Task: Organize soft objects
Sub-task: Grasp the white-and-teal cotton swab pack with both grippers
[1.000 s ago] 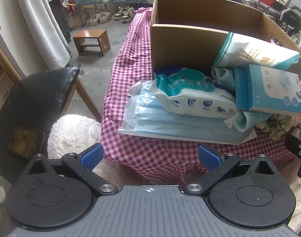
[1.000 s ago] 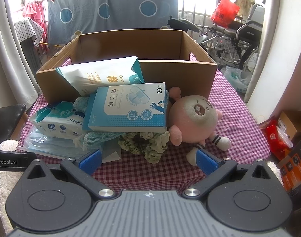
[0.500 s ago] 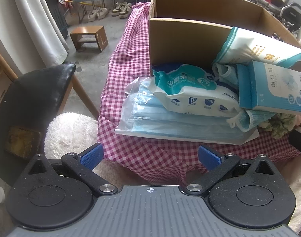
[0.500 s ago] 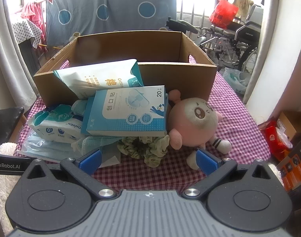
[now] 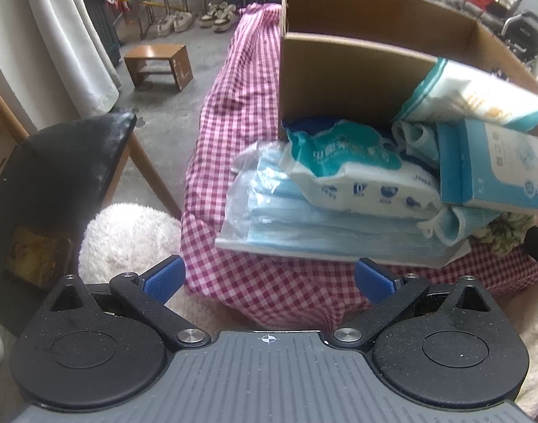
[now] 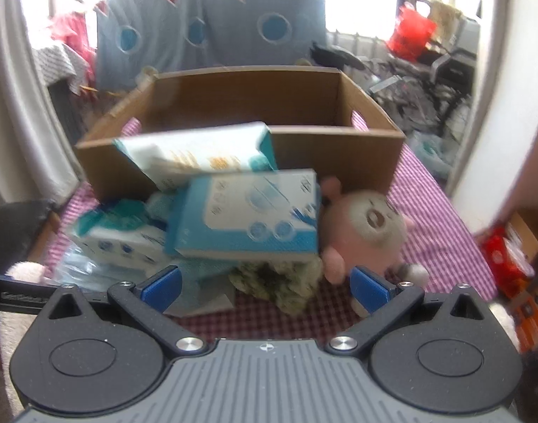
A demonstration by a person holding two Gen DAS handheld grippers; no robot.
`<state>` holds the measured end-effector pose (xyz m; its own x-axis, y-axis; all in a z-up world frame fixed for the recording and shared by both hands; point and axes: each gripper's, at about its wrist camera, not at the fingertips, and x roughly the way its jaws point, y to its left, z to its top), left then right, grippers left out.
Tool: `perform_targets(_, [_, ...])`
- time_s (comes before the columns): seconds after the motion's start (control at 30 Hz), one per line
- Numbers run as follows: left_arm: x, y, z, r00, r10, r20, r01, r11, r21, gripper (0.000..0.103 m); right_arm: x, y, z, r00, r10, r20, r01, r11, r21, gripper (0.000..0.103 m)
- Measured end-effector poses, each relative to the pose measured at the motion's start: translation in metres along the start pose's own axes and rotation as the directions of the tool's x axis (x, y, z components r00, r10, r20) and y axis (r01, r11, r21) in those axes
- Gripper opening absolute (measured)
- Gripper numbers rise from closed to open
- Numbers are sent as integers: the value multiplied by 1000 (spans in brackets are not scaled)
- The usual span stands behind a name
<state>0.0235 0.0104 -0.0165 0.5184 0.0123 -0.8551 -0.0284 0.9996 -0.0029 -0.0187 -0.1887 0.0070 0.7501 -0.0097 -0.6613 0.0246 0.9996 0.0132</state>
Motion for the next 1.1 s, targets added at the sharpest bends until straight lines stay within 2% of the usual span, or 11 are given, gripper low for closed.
perform_targets(0.13, [-8,12,4,993,-78,91,81,996,-27,103,-13,2,5,995,43,85,-39,998,-46,103])
perform_targets(0.23, [-11,20,7,973,-166,161,174,984,-33,103,-22,-1,10,986,64,157,-54,996,-65,103])
perform_targets(0.37, [-15,25,10,925,-269,267,283,959,-16,103,-27,-6,19,971,80,224,-65,995,-72,103])
perform_targets(0.5, [-20,21,19,874,-344,342,351,935,44,102,-28,-19,31,958,95,272,-91,995,-26,103])
perform_targets(0.6, [-25,13,25,840,-382,386,369,923,110,102,-27,-37,42,943,149,296,-171,984,51,103])
perform_targets(0.67, [-28,4,28,824,-394,407,359,919,164,101,-25,-48,49,932,189,311,-226,970,89,102])
perform_targets(0.77, [-24,-12,37,816,-404,414,330,913,242,96,-20,-53,59,931,204,302,-234,970,64,93])
perform_targets(0.83, [-21,-19,43,811,-428,398,339,899,276,91,-14,-52,64,939,208,275,-225,974,31,77])
perform_targets(0.9, [-17,-25,49,812,-449,373,356,887,293,79,-5,-53,68,942,242,230,-254,967,25,70])
perform_targets(0.93, [-14,-27,51,813,-459,359,367,882,297,77,0,-56,70,942,263,208,-277,960,42,66])
perform_targets(1.1, [-10,-28,59,804,-490,336,398,865,306,64,14,-76,79,914,373,158,-395,907,145,56])
